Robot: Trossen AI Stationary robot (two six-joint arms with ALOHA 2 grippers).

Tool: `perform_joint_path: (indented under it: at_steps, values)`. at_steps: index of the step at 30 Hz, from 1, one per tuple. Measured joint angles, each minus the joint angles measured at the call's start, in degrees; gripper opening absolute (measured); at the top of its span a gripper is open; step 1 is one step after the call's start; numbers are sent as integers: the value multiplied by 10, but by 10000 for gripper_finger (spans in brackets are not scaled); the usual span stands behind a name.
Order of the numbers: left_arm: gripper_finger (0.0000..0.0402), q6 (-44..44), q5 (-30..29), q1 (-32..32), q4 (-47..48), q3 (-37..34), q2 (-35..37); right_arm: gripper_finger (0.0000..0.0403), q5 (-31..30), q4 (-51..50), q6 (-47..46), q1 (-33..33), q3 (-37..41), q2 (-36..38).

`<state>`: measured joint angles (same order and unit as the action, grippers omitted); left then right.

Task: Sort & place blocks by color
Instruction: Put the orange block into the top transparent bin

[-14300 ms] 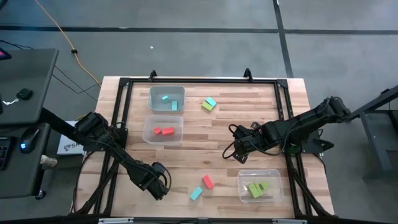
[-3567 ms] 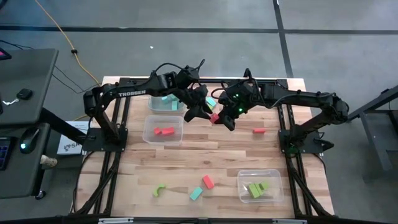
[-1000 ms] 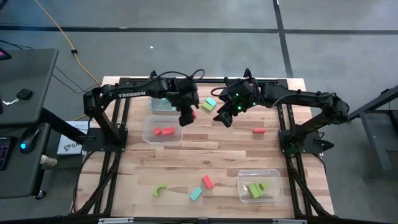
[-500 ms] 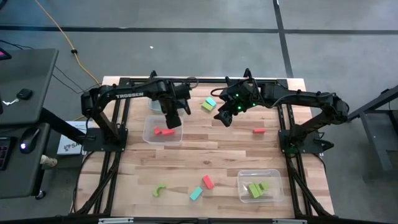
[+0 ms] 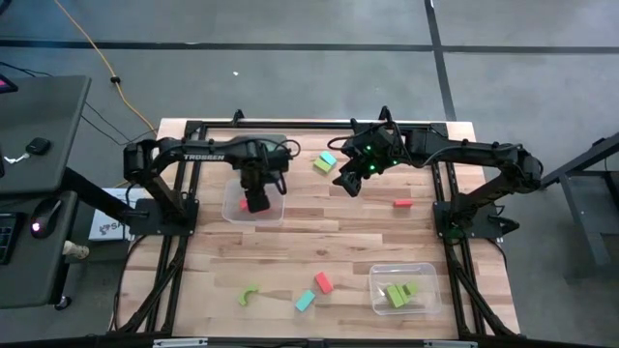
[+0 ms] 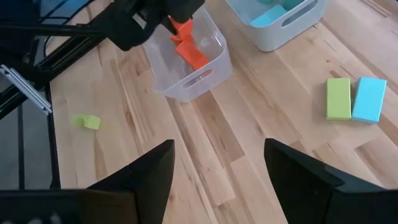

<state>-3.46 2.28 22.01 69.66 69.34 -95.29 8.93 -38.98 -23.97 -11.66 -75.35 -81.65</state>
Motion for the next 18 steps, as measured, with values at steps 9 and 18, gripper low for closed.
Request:
perform_joint_path:
  at_steps: [9, 18]
  values:
    - [62, 1, -13, 2, -36, -40, 0, 238, -1, 0, 0, 0, 0, 0]
    - [63, 10, -45, 5, -42, -42, 0, 238, -1, 0, 0, 0, 0, 0]
